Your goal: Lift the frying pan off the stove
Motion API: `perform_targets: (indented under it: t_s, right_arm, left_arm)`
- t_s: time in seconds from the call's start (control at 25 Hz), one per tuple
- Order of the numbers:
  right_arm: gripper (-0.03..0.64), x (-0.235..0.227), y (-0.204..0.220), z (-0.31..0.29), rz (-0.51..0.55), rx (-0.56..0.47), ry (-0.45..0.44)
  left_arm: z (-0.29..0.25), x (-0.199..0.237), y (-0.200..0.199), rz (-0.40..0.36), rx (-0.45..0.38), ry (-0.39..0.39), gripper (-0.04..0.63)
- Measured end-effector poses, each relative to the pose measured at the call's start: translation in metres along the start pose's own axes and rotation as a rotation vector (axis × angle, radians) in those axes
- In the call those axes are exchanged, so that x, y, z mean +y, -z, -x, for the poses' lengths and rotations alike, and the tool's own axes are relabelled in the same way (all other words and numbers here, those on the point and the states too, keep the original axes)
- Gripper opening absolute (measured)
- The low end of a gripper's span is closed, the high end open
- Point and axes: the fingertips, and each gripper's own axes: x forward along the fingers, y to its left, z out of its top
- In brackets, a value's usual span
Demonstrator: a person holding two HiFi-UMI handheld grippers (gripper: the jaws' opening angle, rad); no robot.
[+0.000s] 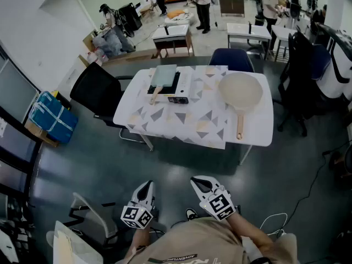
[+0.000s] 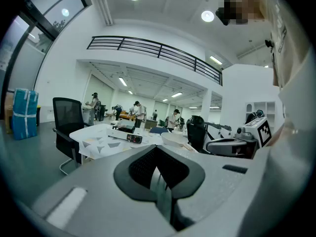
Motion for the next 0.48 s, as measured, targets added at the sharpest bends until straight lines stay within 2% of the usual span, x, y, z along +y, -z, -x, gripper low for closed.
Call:
perform_targets:
  t_s: [0.24,0.48]
  right_arm:
    - [0.003,0.008,-0.003,-0.009,-0.018,-0.009,0.021]
    - [0.003,0.010,-0.012,-0.030,0.010,-0.006,0.006]
  left_arm:
    - [0.000,-0.004,0.000,-0.042,0.022,0.061,0.000]
    - [0.000,0.007,0.001,-0.025,0.019,0.062,0.000]
